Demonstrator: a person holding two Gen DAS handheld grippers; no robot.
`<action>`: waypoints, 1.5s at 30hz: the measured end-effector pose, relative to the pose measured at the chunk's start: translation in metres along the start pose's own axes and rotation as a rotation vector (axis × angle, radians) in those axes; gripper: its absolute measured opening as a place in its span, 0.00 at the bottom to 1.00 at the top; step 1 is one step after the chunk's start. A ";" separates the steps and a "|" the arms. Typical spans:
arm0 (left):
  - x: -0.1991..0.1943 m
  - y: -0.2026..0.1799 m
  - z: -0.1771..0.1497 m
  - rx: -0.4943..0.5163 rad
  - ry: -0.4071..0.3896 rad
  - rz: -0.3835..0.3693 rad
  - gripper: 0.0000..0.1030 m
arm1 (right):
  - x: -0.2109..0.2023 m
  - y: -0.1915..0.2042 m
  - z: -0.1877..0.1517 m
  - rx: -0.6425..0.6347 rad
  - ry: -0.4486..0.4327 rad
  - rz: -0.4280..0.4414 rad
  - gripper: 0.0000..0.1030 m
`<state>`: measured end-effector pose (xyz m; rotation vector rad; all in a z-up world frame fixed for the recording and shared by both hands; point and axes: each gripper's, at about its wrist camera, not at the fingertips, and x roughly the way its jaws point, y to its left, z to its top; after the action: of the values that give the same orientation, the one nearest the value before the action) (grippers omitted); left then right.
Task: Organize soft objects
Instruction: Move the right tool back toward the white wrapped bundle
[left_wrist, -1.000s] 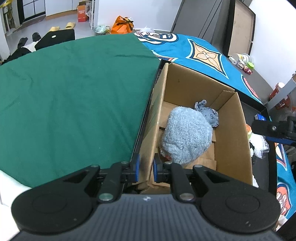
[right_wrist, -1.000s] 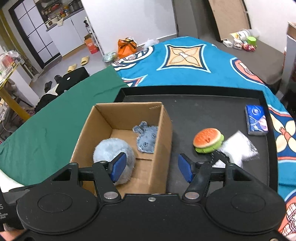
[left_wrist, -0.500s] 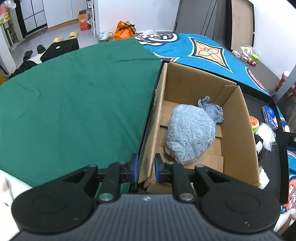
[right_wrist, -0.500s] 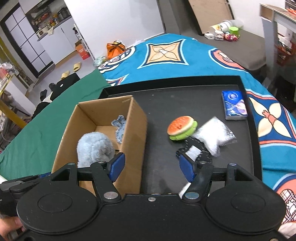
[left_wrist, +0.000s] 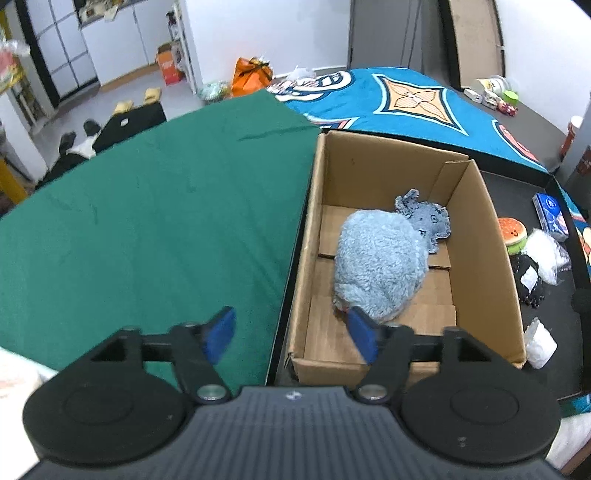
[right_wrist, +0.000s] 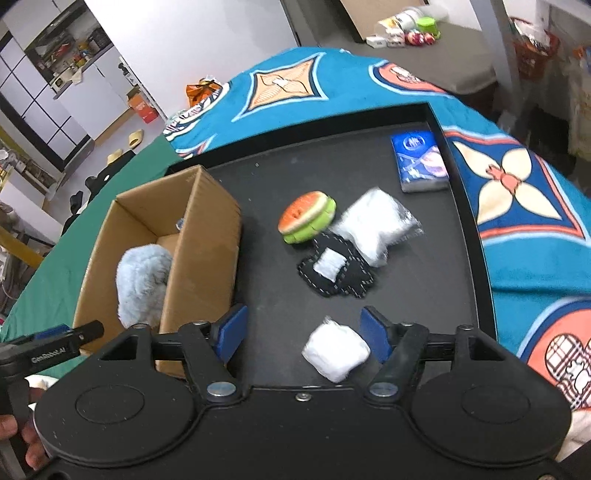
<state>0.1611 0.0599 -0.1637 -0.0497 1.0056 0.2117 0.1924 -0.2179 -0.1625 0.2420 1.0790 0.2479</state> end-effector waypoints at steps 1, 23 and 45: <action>-0.001 -0.002 0.000 0.010 -0.005 0.005 0.74 | 0.001 -0.003 -0.001 0.004 0.005 0.002 0.71; 0.006 -0.034 -0.001 0.160 0.023 0.143 0.80 | 0.035 -0.030 -0.037 -0.071 0.052 0.035 0.71; 0.007 -0.041 0.004 0.160 0.035 0.174 0.80 | 0.052 -0.039 -0.041 -0.063 0.065 0.034 0.49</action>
<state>0.1757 0.0216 -0.1695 0.1808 1.0598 0.2898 0.1826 -0.2359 -0.2366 0.1967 1.1303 0.3213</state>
